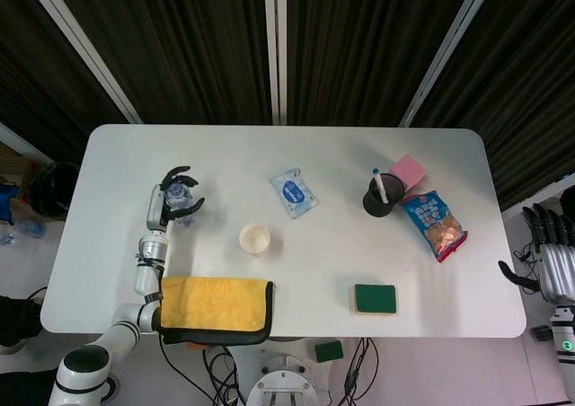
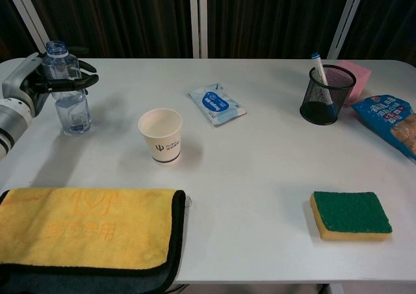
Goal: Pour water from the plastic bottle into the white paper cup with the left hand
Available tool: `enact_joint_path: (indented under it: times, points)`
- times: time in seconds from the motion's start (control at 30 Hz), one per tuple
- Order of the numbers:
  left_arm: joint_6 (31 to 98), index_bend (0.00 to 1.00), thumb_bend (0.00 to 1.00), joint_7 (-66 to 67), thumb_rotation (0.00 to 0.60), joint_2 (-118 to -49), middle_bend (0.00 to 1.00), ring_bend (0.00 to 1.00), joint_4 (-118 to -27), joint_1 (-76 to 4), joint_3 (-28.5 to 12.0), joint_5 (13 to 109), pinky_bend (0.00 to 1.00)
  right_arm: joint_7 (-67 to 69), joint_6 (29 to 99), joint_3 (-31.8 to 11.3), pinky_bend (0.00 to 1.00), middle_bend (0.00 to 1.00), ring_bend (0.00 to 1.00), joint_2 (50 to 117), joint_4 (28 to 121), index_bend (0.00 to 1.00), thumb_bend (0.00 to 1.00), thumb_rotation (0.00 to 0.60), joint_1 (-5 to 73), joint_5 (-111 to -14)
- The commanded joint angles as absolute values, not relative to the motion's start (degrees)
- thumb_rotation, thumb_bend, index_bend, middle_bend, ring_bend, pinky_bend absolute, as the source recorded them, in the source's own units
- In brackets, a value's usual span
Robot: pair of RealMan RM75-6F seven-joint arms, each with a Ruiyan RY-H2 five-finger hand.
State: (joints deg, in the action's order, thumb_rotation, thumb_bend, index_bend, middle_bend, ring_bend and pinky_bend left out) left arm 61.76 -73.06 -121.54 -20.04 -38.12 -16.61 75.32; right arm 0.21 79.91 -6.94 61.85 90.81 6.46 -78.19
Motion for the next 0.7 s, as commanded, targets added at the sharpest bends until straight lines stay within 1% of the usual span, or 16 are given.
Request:
enact_joint_path:
  times: [0.03,0.13,0.23,0.37,0.53,0.7]
  points:
    - [62.53,0.18,0.12,-73.33,0.600,-121.48,0.36,0.30,-19.86,-37.87,-15.82,76.13,0.44,0.15,79.95,-6.97,0.00,0.00,0.00,61.82,90.88,0.00,0.20,0.539,6.45,-78.16]
    - [63.15,0.11,0.08,-73.66,0.600,-121.40,0.28,0.21,-19.81,-37.65,-15.43,76.53,0.33,0.09,79.87,-6.96,0.00,0.00,0.00,61.80,91.00,0.00,0.20,0.540,6.47,-78.08]
    - [63.34,0.08,0.04,-73.60,0.600,-121.57,0.25,0.17,-19.55,-37.61,-15.80,76.15,0.28,-0.04,79.90,-6.94,0.00,0.00,0.00,61.79,91.10,0.00,0.20,0.540,6.48,-78.14]
    - [63.38,0.06,0.03,-73.68,0.600,-121.54,0.22,0.15,-19.30,-37.56,-16.09,75.83,0.26,-0.09,80.00,-6.94,0.00,0.00,0.00,61.73,91.18,0.00,0.20,0.542,6.41,-78.09]
    - [64.47,0.04,0.02,-73.93,0.600,-121.46,0.17,0.09,-19.26,-37.31,-16.33,75.69,0.22,-0.03,80.11,-6.91,0.00,0.00,0.00,61.74,91.15,0.00,0.20,0.540,6.33,-78.07]
    - [65.27,0.03,0.00,-74.08,0.600,-121.00,0.16,0.08,-19.40,-36.82,-16.28,75.74,0.21,0.03,80.24,-6.93,0.00,0.00,0.00,61.66,91.17,0.00,0.20,0.541,6.29,-78.14]
